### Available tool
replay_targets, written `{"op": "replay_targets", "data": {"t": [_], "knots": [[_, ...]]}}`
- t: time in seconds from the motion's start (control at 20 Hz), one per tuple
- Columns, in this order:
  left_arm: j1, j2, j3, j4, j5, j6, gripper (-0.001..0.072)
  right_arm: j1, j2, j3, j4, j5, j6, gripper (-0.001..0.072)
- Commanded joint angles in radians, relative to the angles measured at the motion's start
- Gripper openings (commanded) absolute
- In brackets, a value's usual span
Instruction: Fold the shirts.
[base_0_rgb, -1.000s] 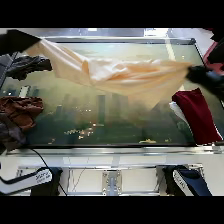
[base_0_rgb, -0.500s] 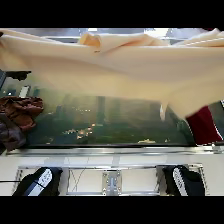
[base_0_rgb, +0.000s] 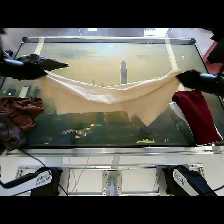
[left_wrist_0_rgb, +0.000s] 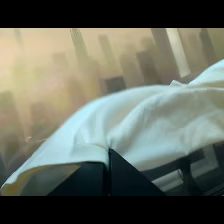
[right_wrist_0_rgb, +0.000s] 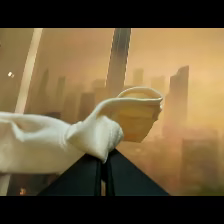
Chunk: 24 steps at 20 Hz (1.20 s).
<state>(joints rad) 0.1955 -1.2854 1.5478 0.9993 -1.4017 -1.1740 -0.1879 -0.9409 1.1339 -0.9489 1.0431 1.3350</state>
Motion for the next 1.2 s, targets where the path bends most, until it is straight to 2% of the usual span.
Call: {"op": "replay_targets", "data": {"t": [0.0, 0.15, 0.25, 0.35, 0.4, 0.45, 0.55, 0.75, 0.8, 0.85, 0.9, 0.95, 1.05, 1.15], "knots": [[-0.128, -0.211, -0.072, 0.162, 0.187, -0.003, 0.0009, 0.084, -0.168, -0.147, 0.011, -0.156, -0.026, 0.0024], [-0.197, -0.360, -0.072, 0.212, 0.515, -0.103, 0.0009, 0.124, -0.322, -0.180, 0.016, -0.336, -0.026, 0.0024], [-0.218, -0.417, -0.072, 0.209, 0.763, -0.222, 0.0009, 0.148, -0.405, -0.180, 0.039, -0.464, -0.026, 0.0024], [-0.222, -0.429, -0.071, 0.186, 0.933, -0.300, 0.0010, 0.177, -0.459, -0.180, 0.055, -0.605, -0.026, 0.0024], [-0.221, -0.429, -0.064, 0.168, 0.988, -0.312, 0.0010, 0.189, -0.471, -0.180, 0.056, -0.674, -0.026, 0.0024], [-0.220, -0.429, -0.045, 0.166, 1.015, -0.312, 0.0010, 0.201, -0.478, -0.180, 0.056, -0.750, -0.027, 0.0024], [-0.220, -0.429, 0.016, 0.165, 0.982, -0.312, 0.0009, 0.211, -0.478, -0.178, 0.062, -0.877, -0.026, 0.0024], [-0.220, -0.429, 0.105, 0.166, 0.932, -0.312, 0.0010, 0.209, -0.480, -0.147, 0.063, -0.996, -0.026, 0.0025], [-0.220, -0.429, 0.110, 0.161, 0.931, -0.312, 0.0024, 0.208, -0.480, -0.139, 0.063, -1.006, -0.026, 0.0100], [-0.220, -0.429, 0.114, 0.148, 0.922, -0.312, 0.0187, 0.206, -0.480, -0.133, 0.063, -1.009, -0.026, 0.0328], [-0.220, -0.429, 0.120, 0.145, 0.905, -0.312, 0.0456, 0.202, -0.480, -0.126, 0.063, -1.000, -0.023, 0.0419], [-0.220, -0.426, 0.122, 0.146, 0.889, -0.312, 0.0638, 0.198, -0.480, -0.117, 0.063, -0.976, -0.023, 0.0416], [-0.213, -0.413, 0.130, 0.146, 0.848, -0.311, 0.0639, 0.185, -0.476, -0.106, 0.063, -0.925, -0.023, 0.0411], [-0.194, -0.378, 0.134, 0.148, 0.821, -0.311, 0.0638, 0.162, -0.453, -0.105, 0.045, -0.810, -0.023, 0.0410]]}}
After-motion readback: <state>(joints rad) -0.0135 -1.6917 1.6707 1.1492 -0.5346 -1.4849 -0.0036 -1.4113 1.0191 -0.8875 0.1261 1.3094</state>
